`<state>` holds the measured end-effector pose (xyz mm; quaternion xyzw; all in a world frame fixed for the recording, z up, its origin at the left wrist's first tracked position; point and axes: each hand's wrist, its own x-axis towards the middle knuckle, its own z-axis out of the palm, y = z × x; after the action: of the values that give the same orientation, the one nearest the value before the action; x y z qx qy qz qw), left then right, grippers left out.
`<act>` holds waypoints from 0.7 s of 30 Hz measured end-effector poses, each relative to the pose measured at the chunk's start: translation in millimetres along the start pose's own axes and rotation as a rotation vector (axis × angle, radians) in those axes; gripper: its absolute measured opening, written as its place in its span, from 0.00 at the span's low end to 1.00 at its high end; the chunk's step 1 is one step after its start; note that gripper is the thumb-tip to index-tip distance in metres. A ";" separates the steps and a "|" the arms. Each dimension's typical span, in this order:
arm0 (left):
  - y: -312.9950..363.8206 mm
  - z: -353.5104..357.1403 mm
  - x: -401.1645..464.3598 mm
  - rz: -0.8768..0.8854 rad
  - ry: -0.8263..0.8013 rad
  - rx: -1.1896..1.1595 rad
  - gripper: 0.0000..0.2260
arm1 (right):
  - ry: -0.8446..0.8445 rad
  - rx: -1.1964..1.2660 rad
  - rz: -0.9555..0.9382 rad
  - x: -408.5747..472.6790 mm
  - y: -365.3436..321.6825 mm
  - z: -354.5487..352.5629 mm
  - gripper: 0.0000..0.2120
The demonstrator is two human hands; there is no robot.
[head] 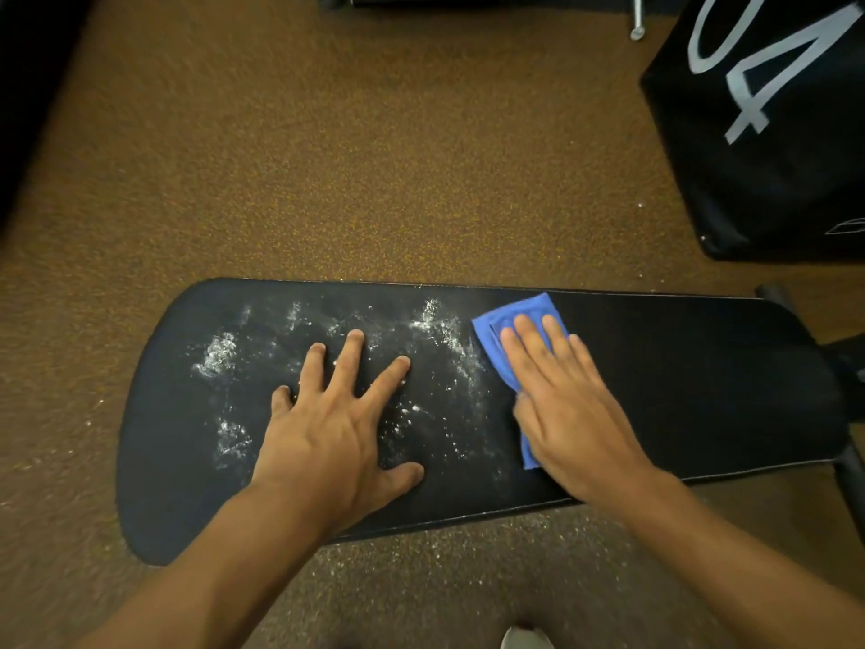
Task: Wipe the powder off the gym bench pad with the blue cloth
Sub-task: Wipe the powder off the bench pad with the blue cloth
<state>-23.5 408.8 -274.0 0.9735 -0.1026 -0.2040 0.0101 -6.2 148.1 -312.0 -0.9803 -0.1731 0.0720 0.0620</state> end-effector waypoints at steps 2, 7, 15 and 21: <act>0.5 -0.4 -0.2 0.004 -0.006 0.002 0.49 | 0.023 -0.016 0.079 16.6 16.8 -2.7 0.32; -0.3 2.6 1.1 0.005 -0.001 0.009 0.49 | 0.078 0.008 0.232 81.0 3.3 -1.3 0.33; 1.5 -1.9 -0.3 0.000 -0.018 0.009 0.49 | -0.008 -0.017 0.021 18.1 23.1 -7.9 0.32; -0.4 3.7 0.4 -0.008 0.017 -0.002 0.49 | 0.040 0.020 0.093 85.1 -22.4 -1.5 0.35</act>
<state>-24.5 409.1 -277.6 0.9756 -0.0985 -0.1957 0.0111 65.7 198.5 -317.4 -0.9879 -0.1254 0.0567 0.0717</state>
